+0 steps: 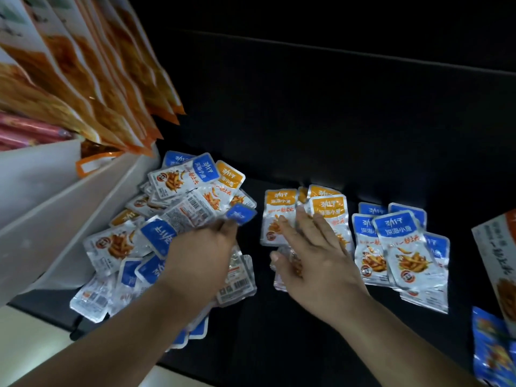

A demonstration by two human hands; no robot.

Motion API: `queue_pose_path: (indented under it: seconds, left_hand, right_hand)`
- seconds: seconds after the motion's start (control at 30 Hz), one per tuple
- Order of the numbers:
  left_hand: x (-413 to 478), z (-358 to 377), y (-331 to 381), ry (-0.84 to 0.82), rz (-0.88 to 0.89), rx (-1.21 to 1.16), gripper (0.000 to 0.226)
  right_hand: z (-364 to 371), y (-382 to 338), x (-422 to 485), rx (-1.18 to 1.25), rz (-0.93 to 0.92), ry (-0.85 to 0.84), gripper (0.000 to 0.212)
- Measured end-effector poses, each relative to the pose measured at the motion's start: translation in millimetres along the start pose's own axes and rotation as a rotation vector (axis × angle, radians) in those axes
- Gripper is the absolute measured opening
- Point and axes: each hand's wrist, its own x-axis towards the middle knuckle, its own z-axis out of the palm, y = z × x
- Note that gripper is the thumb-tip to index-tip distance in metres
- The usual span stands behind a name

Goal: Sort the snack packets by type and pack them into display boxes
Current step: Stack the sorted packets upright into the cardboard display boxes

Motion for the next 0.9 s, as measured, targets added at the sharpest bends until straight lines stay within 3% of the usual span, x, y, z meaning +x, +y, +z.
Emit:
queue_pose_path:
  seconds: [0.07,0.13,0.2,0.33,0.43,0.53,0.67,0.9]
  left_hand:
    - [1.6,-10.3,-3.8,0.077,-0.035,-0.138,0.070]
    - [4.4,-16.5,-9.4,0.269,-0.008,-0.177,0.061]
    - [2.0,-18.8,-6.4,0.397,-0.045,-0.429,0.045]
    - [-9.3,-24.2,25.9,0.194,-0.344,-1.128,0.036]
    - [-15.5,-22.2,43.5,0.114,-0.458,-1.333,0.035]
    - [-18.9,-23.1,56.8,0.011,-0.471,-1.426,0.035]
    - [-26.3,-22.7,83.5,-0.102,-0.367,-1.470,0.038]
    - [-32.1,-11.5,112.1,-0.269,-0.228,-1.408,0.031]
  right_hand:
    - [-3.2,8.5,-6.0,0.025,0.011,0.102,0.073]
    - [-8.5,18.7,-8.0,0.032,0.070,0.136,0.072]
    - [-13.7,26.9,-7.7,0.042,0.127,0.116,0.071]
    - [-13.6,28.8,-7.5,0.083,0.141,0.085,0.064]
    - [-18.6,28.0,-14.1,0.117,0.117,0.120,0.066]
    - [-32.2,27.6,-25.7,0.349,0.157,0.224,0.053]
    - [-45.5,15.2,-44.8,1.061,0.357,0.162,0.040]
    - [-50.8,48.6,-61.3,1.127,0.472,0.303,0.056]
